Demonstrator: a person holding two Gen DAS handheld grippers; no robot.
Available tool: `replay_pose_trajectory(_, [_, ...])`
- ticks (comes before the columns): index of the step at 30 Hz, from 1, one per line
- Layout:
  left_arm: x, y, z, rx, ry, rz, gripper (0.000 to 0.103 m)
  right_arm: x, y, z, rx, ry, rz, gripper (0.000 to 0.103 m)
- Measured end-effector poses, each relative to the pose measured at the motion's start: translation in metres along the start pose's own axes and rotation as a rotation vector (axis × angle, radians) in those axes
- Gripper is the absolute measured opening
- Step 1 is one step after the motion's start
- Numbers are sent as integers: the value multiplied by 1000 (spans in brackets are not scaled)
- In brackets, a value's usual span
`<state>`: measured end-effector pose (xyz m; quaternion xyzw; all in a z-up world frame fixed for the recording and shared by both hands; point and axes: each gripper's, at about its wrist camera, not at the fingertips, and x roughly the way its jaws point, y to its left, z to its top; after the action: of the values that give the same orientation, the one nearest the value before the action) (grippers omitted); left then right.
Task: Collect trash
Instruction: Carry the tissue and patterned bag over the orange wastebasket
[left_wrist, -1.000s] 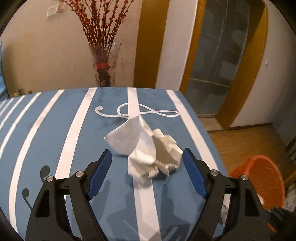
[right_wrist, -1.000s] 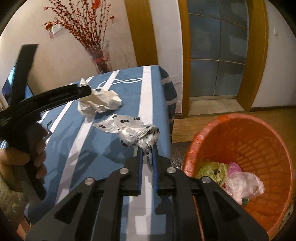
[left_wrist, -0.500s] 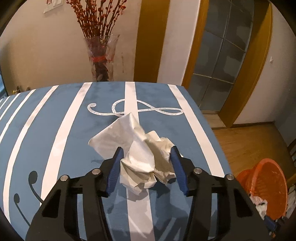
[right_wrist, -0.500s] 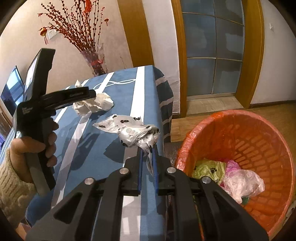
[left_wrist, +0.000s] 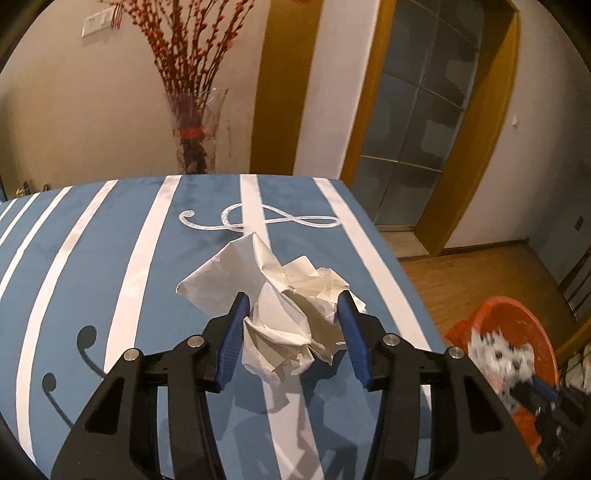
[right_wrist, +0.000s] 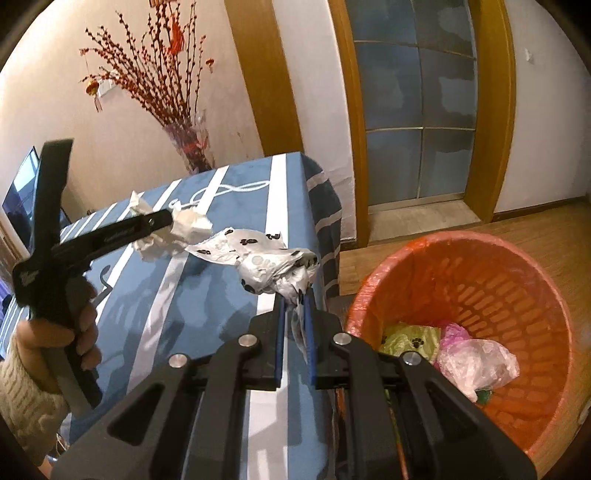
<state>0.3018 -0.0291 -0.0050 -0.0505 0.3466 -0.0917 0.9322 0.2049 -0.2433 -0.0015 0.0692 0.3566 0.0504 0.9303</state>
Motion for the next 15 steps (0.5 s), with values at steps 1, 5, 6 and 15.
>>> replay_pose_trajectory(1, [-5,-4,-2,11,-4,-11,49,-3,-1,0,3,-6,-8,11])
replay_pose_trajectory(5, [-21,-20,-10,44,-12,-52,49,-21,-11,-2,21,-43,-65,11])
replay_pose_trajectory(6, [-24,-25,-11,52,-13,-63,49,-26,-14,-2,30,-54,-81,11])
replay_pose_trajectory(15, [-44,-85,-24,131,-6,-189,49,-63,-51,-7,123,-130,-204,11])
